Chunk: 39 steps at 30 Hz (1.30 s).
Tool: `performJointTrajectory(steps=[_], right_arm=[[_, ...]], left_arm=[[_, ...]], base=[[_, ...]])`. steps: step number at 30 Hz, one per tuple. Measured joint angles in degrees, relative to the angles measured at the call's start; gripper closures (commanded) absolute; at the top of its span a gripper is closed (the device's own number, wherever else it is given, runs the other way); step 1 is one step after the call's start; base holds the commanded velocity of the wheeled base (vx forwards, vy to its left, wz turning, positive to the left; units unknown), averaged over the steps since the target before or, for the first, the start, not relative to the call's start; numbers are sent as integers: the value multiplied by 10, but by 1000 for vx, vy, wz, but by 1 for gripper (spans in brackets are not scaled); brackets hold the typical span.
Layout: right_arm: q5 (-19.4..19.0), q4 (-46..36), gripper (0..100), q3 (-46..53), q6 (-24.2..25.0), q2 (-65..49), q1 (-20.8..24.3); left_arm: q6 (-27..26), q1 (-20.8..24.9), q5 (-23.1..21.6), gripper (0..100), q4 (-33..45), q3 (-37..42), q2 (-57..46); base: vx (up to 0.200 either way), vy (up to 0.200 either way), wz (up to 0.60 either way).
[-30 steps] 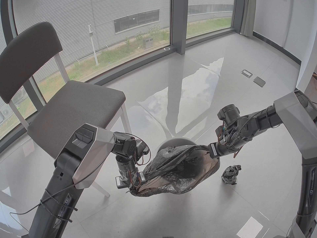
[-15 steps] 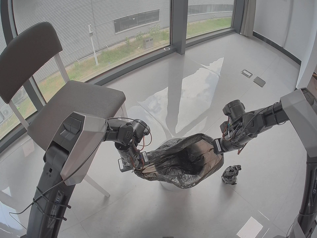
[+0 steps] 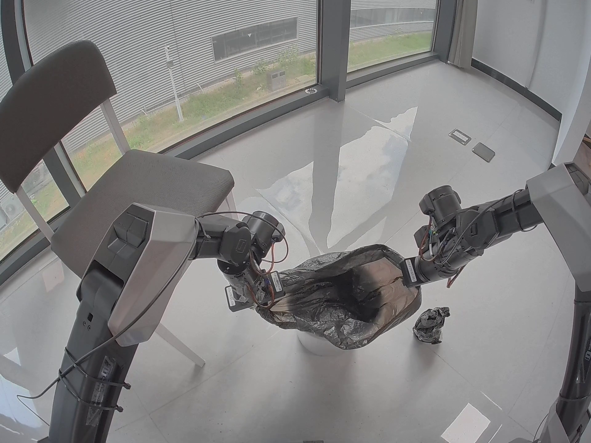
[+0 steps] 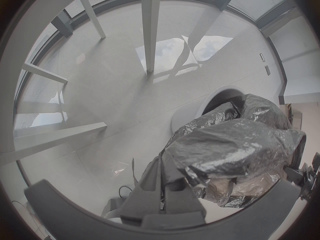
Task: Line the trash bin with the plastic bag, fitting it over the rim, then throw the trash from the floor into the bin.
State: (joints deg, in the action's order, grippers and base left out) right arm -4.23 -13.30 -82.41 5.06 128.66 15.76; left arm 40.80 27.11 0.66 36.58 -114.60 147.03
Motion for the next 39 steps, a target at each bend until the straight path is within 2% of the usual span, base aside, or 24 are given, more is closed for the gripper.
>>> performJointTrajectory(steps=[12, 27, 28, 39], right_arm=[[5, 4, 0, -1, -10, 1, -39], [1, 10, 0, 7, -11, -16, -29], [1, 10, 0, 7, -10, -17, -28], [0, 8, 0, 10, -10, -30, -27]], left_arm=[[1, 31, 2, 100, -68, 0, 3], [-2, 24, 21, 100, -103, 0, 8], [-3, 24, 22, 0, -103, 0, 7], [-20, 15, 22, 0, -126, 0, 7]], base=[[0, 0, 0], [0, 0, 0], [0, 0, 0], [0, 0, 0]])
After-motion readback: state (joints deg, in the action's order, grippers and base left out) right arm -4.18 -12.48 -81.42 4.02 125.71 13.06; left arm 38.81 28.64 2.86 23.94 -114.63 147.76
